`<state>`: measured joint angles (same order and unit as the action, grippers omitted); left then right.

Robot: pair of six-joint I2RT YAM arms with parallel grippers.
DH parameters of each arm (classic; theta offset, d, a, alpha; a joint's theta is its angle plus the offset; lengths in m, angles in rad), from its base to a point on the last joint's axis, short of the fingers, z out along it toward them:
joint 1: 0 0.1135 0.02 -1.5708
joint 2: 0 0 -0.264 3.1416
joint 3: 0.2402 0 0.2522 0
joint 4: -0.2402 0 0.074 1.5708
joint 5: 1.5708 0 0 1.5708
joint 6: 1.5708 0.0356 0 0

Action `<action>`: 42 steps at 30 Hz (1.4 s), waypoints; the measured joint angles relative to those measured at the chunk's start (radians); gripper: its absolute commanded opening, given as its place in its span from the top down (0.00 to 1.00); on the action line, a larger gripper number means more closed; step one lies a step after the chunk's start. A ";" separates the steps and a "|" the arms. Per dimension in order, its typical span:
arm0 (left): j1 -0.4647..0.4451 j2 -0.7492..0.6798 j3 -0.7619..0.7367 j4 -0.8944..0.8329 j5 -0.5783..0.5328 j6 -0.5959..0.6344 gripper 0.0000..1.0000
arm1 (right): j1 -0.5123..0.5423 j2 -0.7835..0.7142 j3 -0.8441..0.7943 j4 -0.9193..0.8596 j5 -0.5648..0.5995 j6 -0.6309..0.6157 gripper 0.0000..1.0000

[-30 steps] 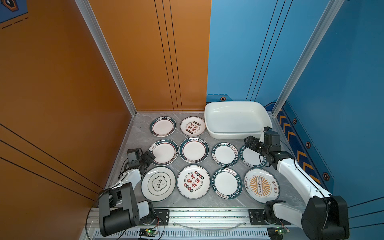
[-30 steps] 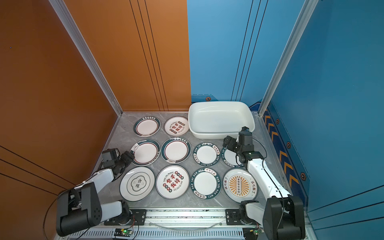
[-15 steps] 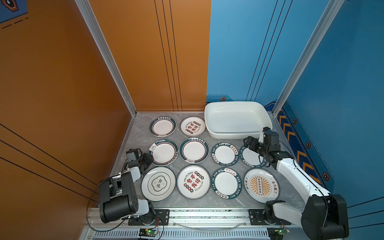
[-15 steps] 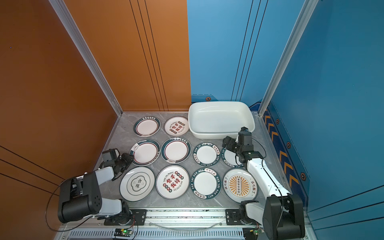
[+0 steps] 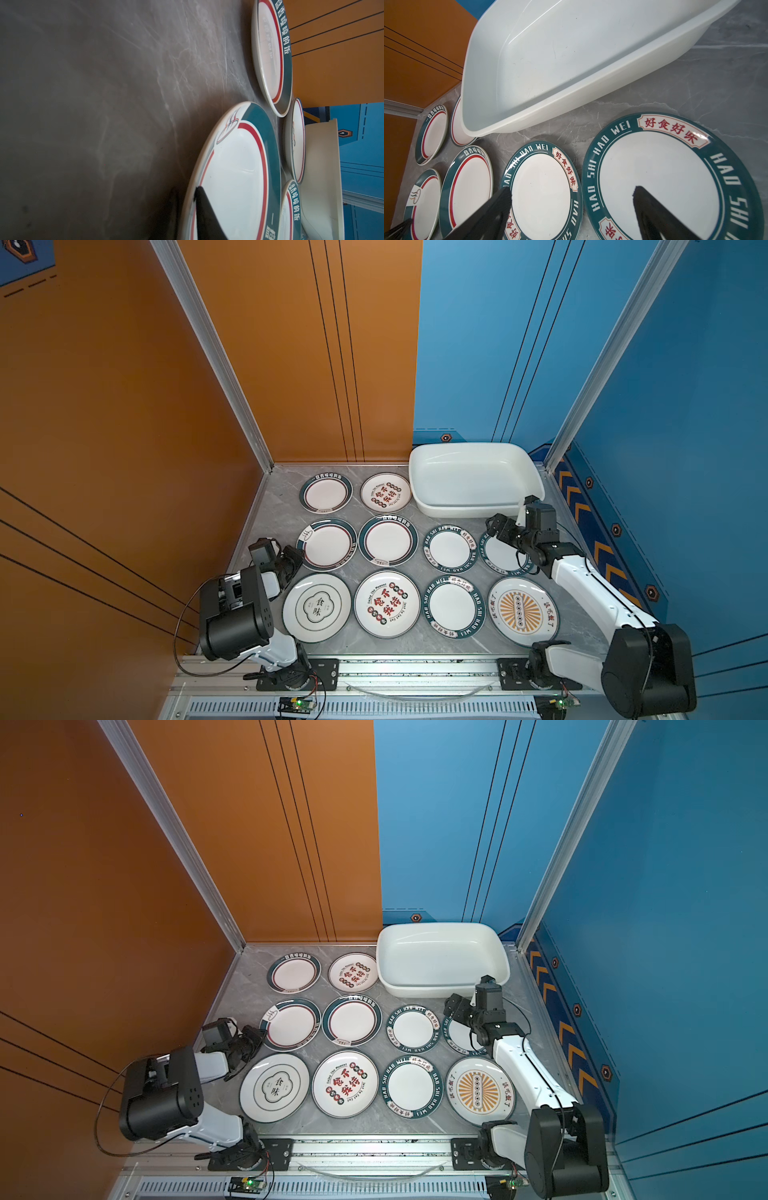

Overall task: Place the plates into the plastic bin on the countertop
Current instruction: 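Grip the plate edge with left gripper and tilt the plate upright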

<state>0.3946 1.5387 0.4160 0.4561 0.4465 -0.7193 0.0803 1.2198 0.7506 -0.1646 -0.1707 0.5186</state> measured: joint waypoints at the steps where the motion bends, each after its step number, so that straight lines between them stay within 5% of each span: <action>1: 0.000 0.005 0.000 0.008 0.010 -0.001 0.88 | 0.000 0.004 0.000 0.000 -0.003 0.000 0.07; 5: 0.000 0.010 0.002 0.053 0.053 -0.017 0.97 | 0.000 0.007 0.000 0.000 -0.013 0.000 0.07; 17: 0.024 -0.014 -0.018 0.067 0.076 -0.031 1.00 | 0.000 0.009 0.000 0.000 -0.036 0.000 0.07; 35: 0.053 -0.526 -0.024 -0.309 0.042 -0.031 1.00 | 0.061 0.031 0.085 -0.028 -0.177 0.000 0.07; 42: -0.066 -0.546 0.115 -0.386 0.110 -0.032 1.00 | 0.168 0.145 0.201 -0.017 -0.333 0.011 0.07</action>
<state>0.3283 0.9928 0.5308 0.0696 0.5564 -0.7509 0.2481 1.3651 0.9516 -0.1814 -0.5037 0.5297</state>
